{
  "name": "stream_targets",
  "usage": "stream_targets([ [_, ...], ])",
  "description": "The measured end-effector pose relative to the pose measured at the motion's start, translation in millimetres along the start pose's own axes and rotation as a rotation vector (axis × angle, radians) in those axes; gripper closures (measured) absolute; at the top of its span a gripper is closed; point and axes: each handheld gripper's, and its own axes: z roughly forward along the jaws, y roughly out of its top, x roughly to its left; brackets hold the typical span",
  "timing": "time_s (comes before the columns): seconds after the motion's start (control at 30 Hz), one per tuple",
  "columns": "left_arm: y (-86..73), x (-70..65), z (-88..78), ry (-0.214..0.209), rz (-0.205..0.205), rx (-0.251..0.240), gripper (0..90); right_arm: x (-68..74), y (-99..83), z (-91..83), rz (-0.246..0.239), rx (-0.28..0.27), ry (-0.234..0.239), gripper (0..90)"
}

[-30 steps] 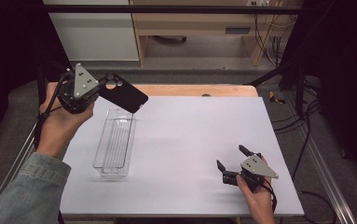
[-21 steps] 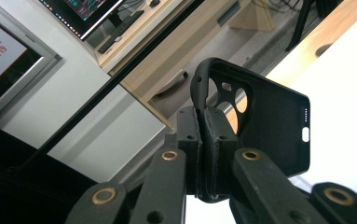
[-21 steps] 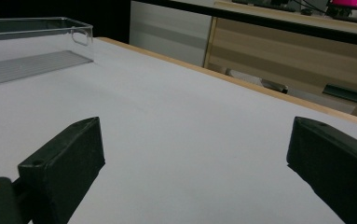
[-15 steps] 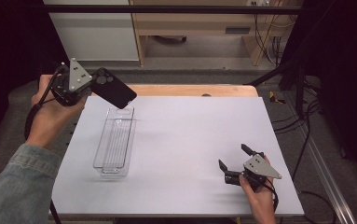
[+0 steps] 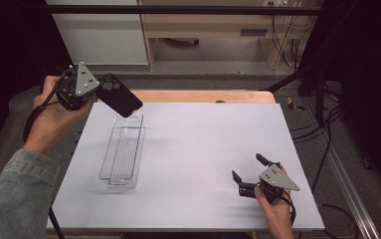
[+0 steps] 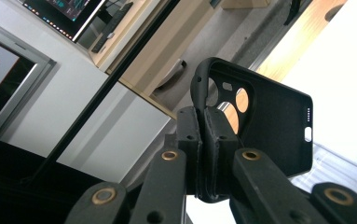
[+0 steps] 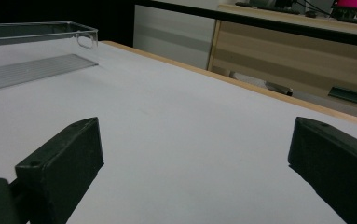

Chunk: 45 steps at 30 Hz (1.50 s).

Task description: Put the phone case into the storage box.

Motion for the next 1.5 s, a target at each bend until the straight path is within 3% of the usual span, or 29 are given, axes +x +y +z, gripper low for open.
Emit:
stream_targets([
  [0.4,-6.5,-1.4,19.1,-0.002,0.036,0.044,85.5,-0.1,0.2,0.3,0.0,-0.012,0.0,3.4],
  [0.77,-11.0,-5.5,29.2,-0.009,0.078,0.063,85.5,2.5,0.4,2.9,-0.008,-0.008,0.013,3.2],
  [1.03,-9.3,-8.1,32.6,-0.009,0.08,0.054,85.5,4.1,0.9,2.9,-0.012,-0.014,0.015,3.2],
  [1.5,-7.7,-18.1,31.0,-0.042,0.175,0.061,85.5,-3.2,1.3,-0.5,0.013,-0.034,-0.002,3.2],
])
